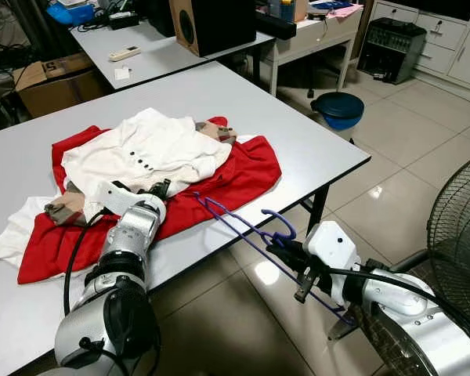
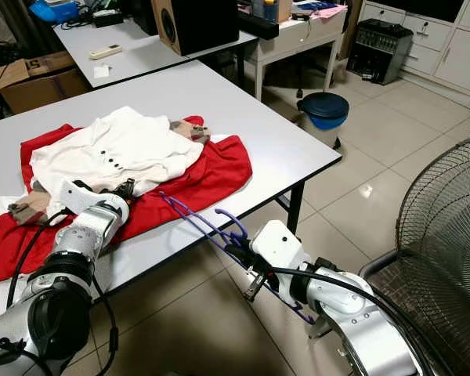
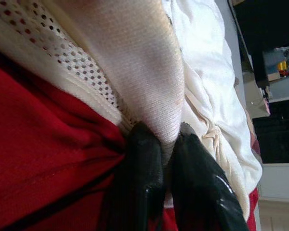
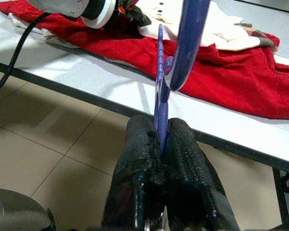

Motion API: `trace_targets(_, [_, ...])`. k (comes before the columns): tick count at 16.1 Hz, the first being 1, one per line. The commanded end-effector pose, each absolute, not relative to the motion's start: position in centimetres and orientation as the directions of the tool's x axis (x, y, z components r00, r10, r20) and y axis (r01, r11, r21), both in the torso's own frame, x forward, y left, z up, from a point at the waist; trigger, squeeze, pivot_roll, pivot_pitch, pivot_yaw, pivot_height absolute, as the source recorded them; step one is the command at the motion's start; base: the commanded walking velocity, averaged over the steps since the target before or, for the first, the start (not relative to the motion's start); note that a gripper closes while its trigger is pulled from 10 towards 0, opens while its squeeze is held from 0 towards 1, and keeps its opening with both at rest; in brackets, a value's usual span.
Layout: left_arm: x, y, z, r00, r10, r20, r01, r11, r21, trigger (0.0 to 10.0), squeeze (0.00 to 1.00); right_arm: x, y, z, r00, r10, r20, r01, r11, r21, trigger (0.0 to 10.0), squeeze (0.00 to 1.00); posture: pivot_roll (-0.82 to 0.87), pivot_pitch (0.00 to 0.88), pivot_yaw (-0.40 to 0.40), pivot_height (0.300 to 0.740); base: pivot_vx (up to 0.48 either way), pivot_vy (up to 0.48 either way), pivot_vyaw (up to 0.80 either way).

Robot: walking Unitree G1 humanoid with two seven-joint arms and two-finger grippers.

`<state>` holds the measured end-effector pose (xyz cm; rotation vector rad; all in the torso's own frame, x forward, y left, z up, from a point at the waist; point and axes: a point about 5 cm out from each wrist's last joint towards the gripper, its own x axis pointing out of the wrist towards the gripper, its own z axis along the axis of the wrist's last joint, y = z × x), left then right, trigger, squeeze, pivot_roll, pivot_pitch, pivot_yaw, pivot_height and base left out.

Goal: Hang hanger

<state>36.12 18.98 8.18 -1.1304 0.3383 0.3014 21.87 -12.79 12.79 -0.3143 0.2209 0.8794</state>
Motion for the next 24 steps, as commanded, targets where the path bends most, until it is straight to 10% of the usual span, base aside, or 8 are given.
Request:
trace_targets(1, [36.7,19.9,9.6,0.914,0.097,-0.393,-0.398,0.397,-0.827,0.0,0.0,22.1,-12.7,13.6,0.626,0.722,-0.293,-0.779,0.592,-0.205,10.0,0.0,-0.15,0.0,0.127,0.74,0.0,0.0,0.0])
trace_targets(11, [39.9,20.5,26.0,0.972,-0.135,0.195,0.229,0.742,-0.63,0.0,0.0,22.7,-13.1,13.8,0.67,0.692,-0.268,-0.742,0.63,-0.23,10.0,0.0,-0.16,0.0,0.145,0.74,0.0,0.0,0.0])
trace_targets(16, [39.6,23.2,22.7,1.0,-0.024,-0.016,0.012,0.836,-0.549,0.0,0.0,24.6,-14.9,14.7,0.86,0.481,-0.169,-0.509,0.831,-0.226,10.0,0.0,-0.17,0.0,0.153,0.74,0.0,0.0,0.0])
trace_targets(18, [38.5,18.8,25.7,0.899,-0.408,0.163,0.435,0.774,-0.46,0.0,0.0,26.0,-17.0,15.9,0.972,0.23,-0.05,-0.235,0.965,-0.118,10.0,0.0,-0.17,0.0,0.164,0.74,0.0,0.0,0.0])
trace_targets(21, [37.8,20.4,22.0,0.952,-0.304,-0.036,0.271,0.892,-0.361,0.0,0.0,25.5,-16.4,16.2,0.971,0.236,-0.025,-0.237,0.969,-0.068,10.0,0.0,-0.18,0.0,0.178,0.74,0.0,0.0,0.0])
trace_targets(22, [37.0,21.1,19.5,0.96,-0.254,-0.12,0.215,0.94,-0.265,10.0,0.0,25.0,-15.7,15.8,0.965,0.259,-0.038,-0.262,0.962,-0.078,10.0,0.0,-0.19,0.0,0.172,0.74,0.0,0.0,0.0])
trace_targets(24, [36.0,21.0,18.2,0.963,-0.236,-0.132,0.21,0.961,-0.18,10.0,0.0,24.6,-15.3,15.5,0.96,0.274,-0.052,-0.278,0.958,-0.076,10.0,0.0,-0.18,0.0,0.154,0.74,0.0,0.0,0.0])
